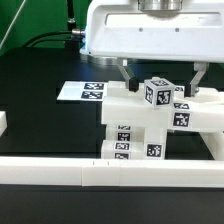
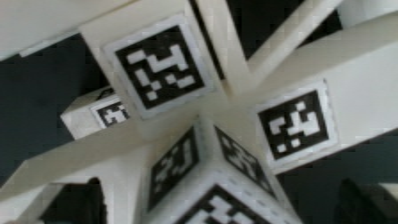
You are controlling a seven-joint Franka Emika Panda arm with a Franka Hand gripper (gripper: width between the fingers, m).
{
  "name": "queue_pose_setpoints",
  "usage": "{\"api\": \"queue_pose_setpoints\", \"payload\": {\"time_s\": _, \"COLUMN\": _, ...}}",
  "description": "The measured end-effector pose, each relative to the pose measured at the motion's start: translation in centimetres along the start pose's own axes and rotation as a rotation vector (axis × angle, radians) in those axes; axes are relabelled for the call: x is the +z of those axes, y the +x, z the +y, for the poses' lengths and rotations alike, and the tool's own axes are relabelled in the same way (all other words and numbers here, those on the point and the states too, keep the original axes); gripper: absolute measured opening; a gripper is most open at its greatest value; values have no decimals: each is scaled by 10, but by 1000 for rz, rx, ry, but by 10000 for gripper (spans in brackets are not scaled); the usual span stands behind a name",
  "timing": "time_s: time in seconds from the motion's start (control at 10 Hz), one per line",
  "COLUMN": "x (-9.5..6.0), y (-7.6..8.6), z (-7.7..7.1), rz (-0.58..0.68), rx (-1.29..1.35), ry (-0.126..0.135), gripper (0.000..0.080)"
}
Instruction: Assemble chair
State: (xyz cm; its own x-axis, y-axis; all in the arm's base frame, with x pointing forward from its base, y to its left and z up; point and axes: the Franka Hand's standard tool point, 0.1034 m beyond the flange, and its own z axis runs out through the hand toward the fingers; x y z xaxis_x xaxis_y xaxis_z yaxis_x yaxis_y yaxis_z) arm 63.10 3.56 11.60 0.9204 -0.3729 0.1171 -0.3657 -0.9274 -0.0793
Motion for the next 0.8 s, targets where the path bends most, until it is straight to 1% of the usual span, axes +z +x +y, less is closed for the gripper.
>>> {"api": "queue_pose_setpoints", "payload": {"time_s": 0.2, "x": 1, "y": 1, "z": 2, "rz": 1, "rx": -200, "ry": -14, "gripper": 649}}
{"api": "queue_pose_setpoints", "payload": {"time_s": 0.4, "x": 1, "y": -1, "z": 1, "rz": -3, "rx": -332, "ry": -22, "gripper": 649}}
{"api": "queue_pose_setpoints", "payload": {"time_s": 0.6, "x": 1, "y": 0, "z": 2, "rz": -3, "rx": -490, "ry": -37, "gripper": 649}}
{"api": "queue_pose_setpoints", "payload": {"time_s": 0.7, "x": 0, "y": 0, "z": 2, "rz": -3, "rx": -540, "ry": -44, "gripper": 649}}
{"api": "queue_pose_setpoints", "payload": {"time_s": 0.8, "x": 0, "y": 1, "z": 2, "rz": -2, "rx": -543, "ry": -44, "gripper": 649}}
